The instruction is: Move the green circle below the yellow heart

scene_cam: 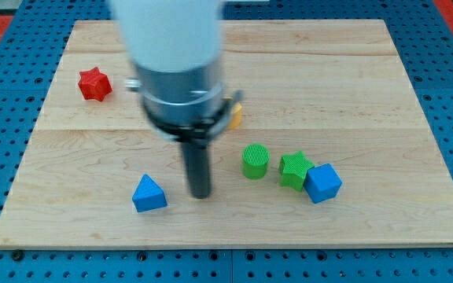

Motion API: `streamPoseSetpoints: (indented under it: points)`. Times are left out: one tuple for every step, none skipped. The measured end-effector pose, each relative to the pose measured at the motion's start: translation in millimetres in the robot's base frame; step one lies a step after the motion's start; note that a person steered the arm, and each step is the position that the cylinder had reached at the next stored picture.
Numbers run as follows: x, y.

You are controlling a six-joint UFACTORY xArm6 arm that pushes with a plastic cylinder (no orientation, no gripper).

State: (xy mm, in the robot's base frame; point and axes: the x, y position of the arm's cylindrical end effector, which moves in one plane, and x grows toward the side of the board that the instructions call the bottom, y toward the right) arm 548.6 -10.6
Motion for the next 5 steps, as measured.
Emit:
streamPoseSetpoints:
  points:
    - [-14.7, 28.3]
    - [-39.2, 14.1]
    - [-59.5, 18.4]
    - [-4.8, 12.0]
    - [-12.1, 75.9]
